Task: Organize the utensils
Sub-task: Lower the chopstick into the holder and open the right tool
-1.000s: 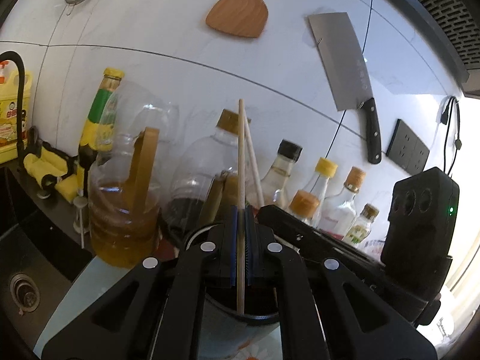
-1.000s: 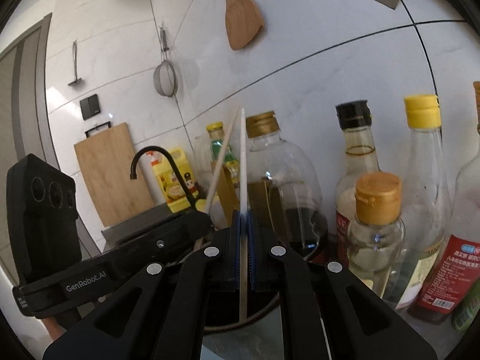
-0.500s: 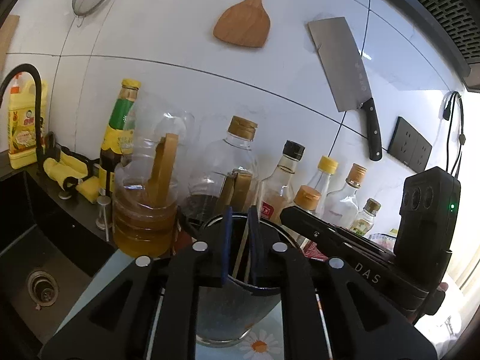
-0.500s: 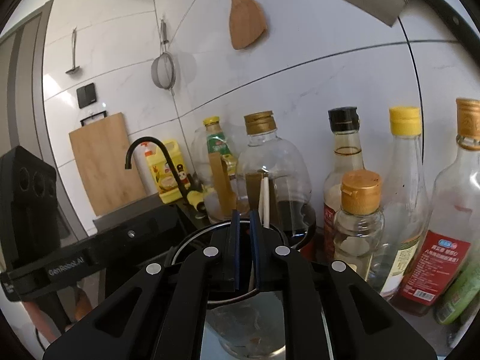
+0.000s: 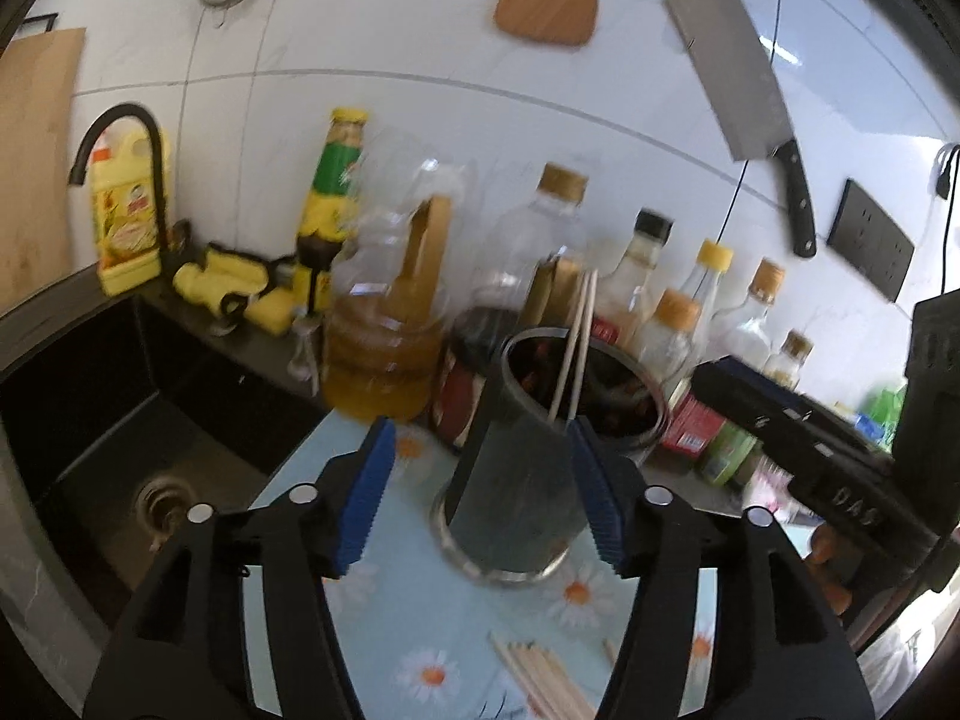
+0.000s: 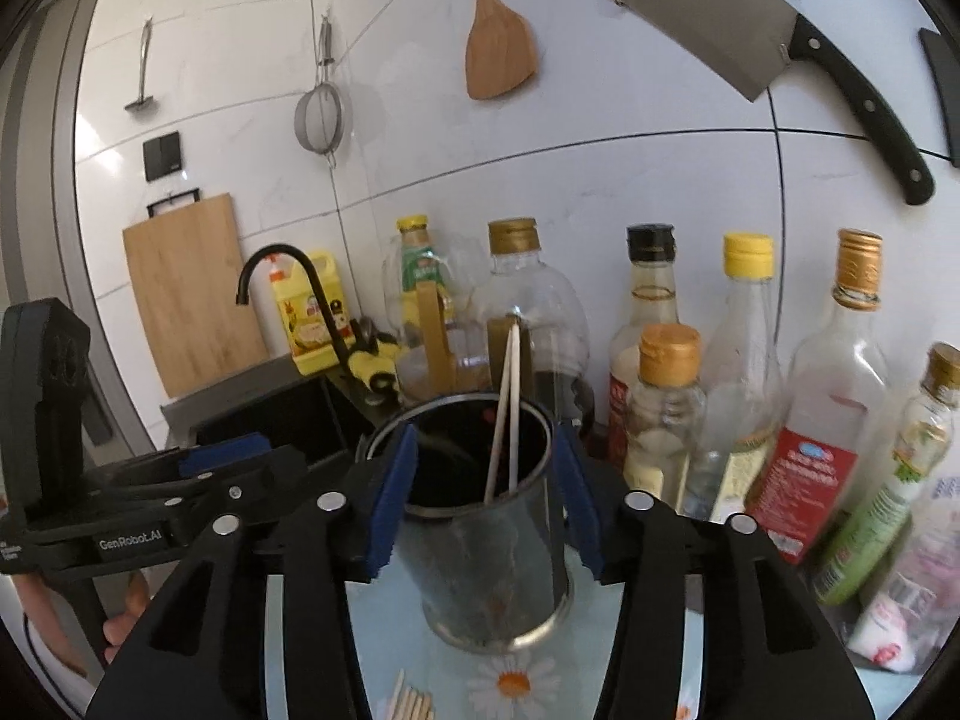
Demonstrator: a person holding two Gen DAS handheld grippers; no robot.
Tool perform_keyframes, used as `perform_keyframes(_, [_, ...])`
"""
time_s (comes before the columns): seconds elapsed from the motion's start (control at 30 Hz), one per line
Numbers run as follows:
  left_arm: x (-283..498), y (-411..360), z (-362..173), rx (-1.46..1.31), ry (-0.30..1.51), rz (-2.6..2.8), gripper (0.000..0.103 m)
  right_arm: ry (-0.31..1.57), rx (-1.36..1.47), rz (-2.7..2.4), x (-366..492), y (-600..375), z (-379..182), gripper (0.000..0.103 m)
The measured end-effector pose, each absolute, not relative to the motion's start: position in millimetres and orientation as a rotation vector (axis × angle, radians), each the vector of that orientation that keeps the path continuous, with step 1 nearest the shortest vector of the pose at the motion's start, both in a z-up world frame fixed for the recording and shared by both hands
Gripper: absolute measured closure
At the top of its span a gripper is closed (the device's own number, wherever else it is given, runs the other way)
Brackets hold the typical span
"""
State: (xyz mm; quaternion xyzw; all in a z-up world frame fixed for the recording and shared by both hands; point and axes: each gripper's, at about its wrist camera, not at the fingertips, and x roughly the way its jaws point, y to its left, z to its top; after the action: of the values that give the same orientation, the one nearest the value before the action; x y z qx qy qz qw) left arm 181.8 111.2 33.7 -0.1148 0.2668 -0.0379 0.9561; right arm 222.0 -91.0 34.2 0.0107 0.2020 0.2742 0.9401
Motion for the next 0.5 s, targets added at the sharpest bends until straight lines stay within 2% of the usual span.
perform_keyframes(0.13, [172,116,20,-0.237,0.594,-0.055,0.034,0.434,0.022,0.540,209,-97,26,0.039])
perform_keyframes(0.3, [163,121,2,-0.246,0.648,-0.033,0.026,0.467,0.014,0.492,195,-105,12,0.026])
perform_keyframes(0.37, [160,121,-8,-0.252,0.679,-0.031,0.018,0.479,0.005,0.475,191,-107,7,0.018])
perform_keyframes(0.5, [156,120,-30,-0.253,0.747,-0.022,0.015,0.537,-0.068,0.440,183,-108,-11,0.018])
